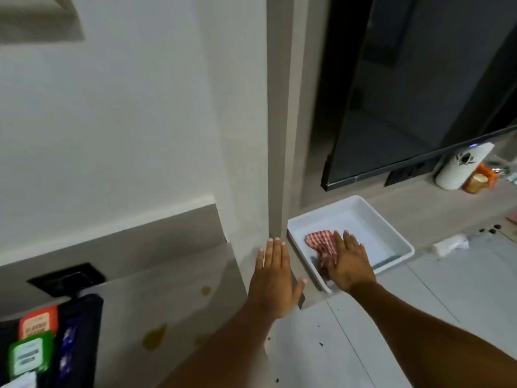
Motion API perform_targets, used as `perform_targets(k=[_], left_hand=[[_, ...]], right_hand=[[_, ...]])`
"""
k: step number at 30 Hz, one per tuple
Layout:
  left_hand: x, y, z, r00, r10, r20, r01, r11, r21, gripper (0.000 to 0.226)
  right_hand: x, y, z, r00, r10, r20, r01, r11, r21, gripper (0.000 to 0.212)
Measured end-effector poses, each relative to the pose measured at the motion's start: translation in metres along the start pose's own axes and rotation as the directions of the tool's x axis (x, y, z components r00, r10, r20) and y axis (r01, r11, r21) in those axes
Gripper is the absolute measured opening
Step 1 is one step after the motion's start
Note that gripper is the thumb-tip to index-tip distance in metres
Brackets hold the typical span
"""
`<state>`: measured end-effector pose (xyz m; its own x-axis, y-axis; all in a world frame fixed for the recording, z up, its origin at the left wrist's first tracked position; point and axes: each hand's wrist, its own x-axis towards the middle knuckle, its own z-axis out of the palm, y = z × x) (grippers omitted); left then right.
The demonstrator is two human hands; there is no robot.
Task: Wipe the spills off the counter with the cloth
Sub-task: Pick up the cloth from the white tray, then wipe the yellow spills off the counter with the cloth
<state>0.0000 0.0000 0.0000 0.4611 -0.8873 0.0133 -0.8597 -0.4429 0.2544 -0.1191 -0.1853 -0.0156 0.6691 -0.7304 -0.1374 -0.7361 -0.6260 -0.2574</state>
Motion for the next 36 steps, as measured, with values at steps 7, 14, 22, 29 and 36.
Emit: perform_targets(k=[7, 14, 22, 29, 36], left_hand=[[0.030, 0.009, 0.065, 0.990, -0.091, 0.107, 0.088, 0.996, 0.029, 0.099], [0.048, 0.000, 0.068, 0.984, -0.116, 0.134, 0.113, 0.993, 0.030, 0.099], [0.035, -0.016, 0.055, 0.994, -0.076, 0.074, 0.075, 0.997, 0.016, 0.097], [-0.033, -0.032, 0.025, 0.996, -0.090, 0.012, 0.090, 0.996, 0.017, 0.093], [-0.185, -0.049, 0.017, 0.977, -0.206, 0.047, 0.205, 0.978, 0.034, 0.091]], right_hand=[[0.045, 0.007, 0.044, 0.991, -0.058, 0.124, 0.050, 0.996, 0.068, 0.068], [0.066, -0.006, 0.057, 0.983, -0.013, 0.183, 0.016, 1.000, -0.015, 0.078], [0.057, -0.010, 0.047, 0.998, 0.036, 0.042, -0.040, 0.994, 0.097, 0.081], [0.001, -0.058, 0.025, 0.987, 0.026, -0.160, 0.020, 0.961, 0.277, 0.077], [-0.178, -0.145, 0.073, 0.986, 0.026, -0.167, 0.076, 0.816, 0.573, 0.080]])
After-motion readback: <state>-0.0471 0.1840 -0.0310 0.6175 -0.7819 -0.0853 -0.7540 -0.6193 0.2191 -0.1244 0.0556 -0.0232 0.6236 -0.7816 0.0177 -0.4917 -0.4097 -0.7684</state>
